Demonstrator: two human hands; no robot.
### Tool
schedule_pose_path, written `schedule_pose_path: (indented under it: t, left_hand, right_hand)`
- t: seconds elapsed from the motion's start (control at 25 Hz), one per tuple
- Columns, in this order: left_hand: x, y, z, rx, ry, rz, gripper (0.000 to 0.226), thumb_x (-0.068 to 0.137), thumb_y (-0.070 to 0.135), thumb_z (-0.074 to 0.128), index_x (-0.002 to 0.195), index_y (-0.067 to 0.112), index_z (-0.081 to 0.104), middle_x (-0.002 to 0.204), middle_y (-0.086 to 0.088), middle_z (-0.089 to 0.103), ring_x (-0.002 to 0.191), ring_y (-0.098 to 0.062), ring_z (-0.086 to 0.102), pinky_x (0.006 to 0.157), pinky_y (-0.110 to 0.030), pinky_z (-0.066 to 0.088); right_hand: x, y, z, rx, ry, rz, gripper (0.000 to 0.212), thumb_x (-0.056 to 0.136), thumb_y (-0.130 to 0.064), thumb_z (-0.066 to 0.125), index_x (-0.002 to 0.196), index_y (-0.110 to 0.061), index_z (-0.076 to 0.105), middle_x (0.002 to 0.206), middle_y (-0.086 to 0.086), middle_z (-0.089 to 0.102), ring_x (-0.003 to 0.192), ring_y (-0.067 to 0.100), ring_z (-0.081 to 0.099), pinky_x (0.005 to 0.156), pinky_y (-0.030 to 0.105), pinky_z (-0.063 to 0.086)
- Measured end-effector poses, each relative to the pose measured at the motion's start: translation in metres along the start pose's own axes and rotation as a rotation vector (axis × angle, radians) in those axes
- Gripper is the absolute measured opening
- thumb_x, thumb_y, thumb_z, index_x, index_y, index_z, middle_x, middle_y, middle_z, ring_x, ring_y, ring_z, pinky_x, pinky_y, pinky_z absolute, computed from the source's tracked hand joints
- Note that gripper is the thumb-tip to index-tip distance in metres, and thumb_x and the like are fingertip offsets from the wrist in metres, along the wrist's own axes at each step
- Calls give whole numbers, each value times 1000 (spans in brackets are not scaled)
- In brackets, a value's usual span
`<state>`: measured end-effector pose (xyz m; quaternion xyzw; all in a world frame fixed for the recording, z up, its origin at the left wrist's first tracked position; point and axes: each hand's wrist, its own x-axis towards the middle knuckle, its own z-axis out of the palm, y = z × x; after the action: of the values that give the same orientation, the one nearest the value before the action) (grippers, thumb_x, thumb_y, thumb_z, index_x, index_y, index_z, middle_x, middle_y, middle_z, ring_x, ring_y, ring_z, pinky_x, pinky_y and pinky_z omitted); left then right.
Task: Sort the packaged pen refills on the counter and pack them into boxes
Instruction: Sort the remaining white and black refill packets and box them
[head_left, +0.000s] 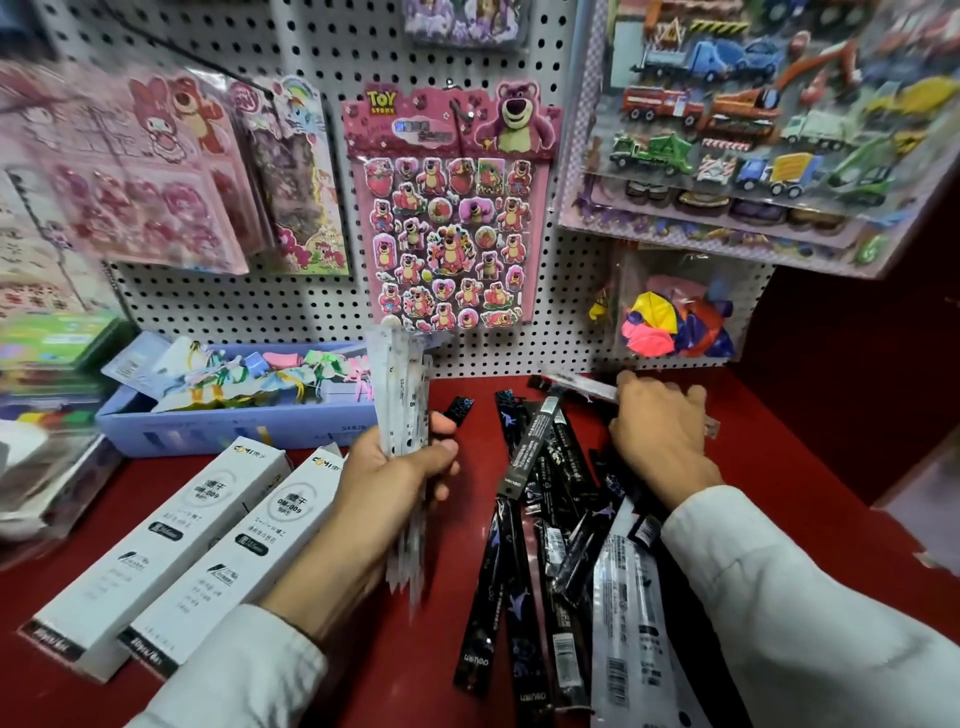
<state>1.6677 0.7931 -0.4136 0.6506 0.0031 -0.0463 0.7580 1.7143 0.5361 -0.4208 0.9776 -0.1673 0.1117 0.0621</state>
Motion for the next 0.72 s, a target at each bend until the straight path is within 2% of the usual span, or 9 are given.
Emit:
schedule_pose_path:
  t: [0.12,0.2,0.28,0.36,0.4,0.48,0.56,0.64,0.72]
  left_hand:
    - [-3,11,-2,256,40,174,18,75,11,81,76,21,66,56,13,63,55,-7,55,54,-25,44]
    - [-10,16,-4,563,-95,292,28,64,32,88,76,24,64,56,15,64,50,0,53,50,-22,44]
    - [-17,17,-9,896,-257,272,39,51,50,81,73,23,65,61,8,64,54,-6,52,54,-30,48]
    - [-23,15,-13,888,-327,158,34,51,42,76,71,17,65,63,1,64,59,-11,51,60,-39,52]
    - [-24,13,-16,824,-304,121,26,56,32,78,71,15,66,64,-2,64,61,-12,52,60,-40,52]
    - [-27,10,-18,769,-196,94,12,68,15,76,68,14,64,60,0,64,58,-12,54,56,-32,48]
    - [-30,11,-16,649,-114,49,13,72,10,70,64,14,59,51,5,57,50,-12,49,53,-28,40]
    - [-32,13,-11,434,-124,-17,5,72,7,65,72,12,63,55,2,58,48,-13,50,51,-26,40]
    - [-35,13,-5,332,-183,-60,13,69,5,64,79,12,68,58,-3,61,47,-17,54,50,-25,43]
  right_hand:
    - [-34,-17,-29,13,31,-245,27,82,-17,62,107,-27,63,108,0,68,106,28,56,89,41,31]
    - [-60,-39,-51,89,34,-539,29,80,-14,62,103,-31,67,104,-5,69,104,25,55,89,40,28]
    - [-87,-60,-66,137,64,-756,28,72,-16,67,97,-28,71,100,-4,70,103,25,57,92,41,29]
    - [-108,-72,-68,156,203,-829,20,67,-21,71,87,-23,73,90,-2,71,100,27,59,99,45,32]
    - [-114,-73,-67,180,286,-802,21,67,-25,74,88,-23,74,94,-2,72,104,27,59,104,49,32]
    - [-116,-63,-69,325,384,-613,39,70,-30,75,108,-24,70,123,0,66,123,28,51,112,57,28]
    - [-107,-36,-70,496,314,-325,48,76,-35,73,121,-30,59,129,-2,60,124,26,51,107,49,36]
    - [-91,5,-61,503,5,-80,29,79,-39,72,105,-34,60,107,-5,66,104,25,62,88,37,49]
    - [-84,37,-43,493,-472,-18,23,80,-36,76,99,-29,66,92,-5,65,90,19,63,81,31,49]
